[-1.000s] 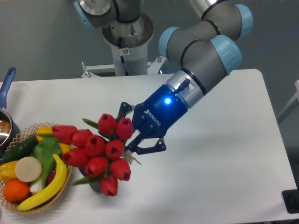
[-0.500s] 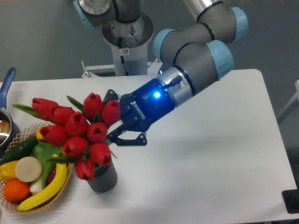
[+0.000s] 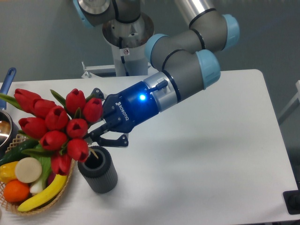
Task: Insert the flowers into the vase
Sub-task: 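Align the tulip stems above the black vase opening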
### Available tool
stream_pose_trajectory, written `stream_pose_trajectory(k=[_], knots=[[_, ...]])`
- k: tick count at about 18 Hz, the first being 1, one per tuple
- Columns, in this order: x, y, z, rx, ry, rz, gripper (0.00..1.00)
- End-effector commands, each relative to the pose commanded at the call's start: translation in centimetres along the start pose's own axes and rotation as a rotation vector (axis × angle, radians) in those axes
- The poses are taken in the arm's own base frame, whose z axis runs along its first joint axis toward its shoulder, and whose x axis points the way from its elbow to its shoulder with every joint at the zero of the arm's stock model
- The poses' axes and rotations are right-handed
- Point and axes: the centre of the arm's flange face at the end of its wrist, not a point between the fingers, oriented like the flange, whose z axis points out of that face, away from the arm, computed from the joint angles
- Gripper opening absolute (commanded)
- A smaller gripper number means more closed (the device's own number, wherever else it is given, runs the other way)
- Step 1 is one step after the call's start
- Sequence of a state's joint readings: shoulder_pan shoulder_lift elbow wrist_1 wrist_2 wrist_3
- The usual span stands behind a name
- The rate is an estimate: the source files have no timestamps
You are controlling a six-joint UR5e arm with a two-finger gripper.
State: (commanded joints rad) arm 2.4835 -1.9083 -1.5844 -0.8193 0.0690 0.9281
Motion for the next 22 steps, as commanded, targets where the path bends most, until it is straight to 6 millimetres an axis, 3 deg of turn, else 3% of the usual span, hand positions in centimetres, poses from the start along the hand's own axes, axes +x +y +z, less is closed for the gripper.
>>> stream_pose_trajectory(k=[8, 13, 17, 22], knots=[[-1.0, 3.0, -1.3, -0.004, -0.025, 0.098, 0.16], [-1.3, 3.5, -2.6, 0.001, -0.046, 0.089, 0.17], [-1.0, 5.2, -2.8, 0.002, -0.048, 0.066, 0.18], [-0.7, 5.3, -2.3, -0.001, -0.041, 0.065, 0.19]])
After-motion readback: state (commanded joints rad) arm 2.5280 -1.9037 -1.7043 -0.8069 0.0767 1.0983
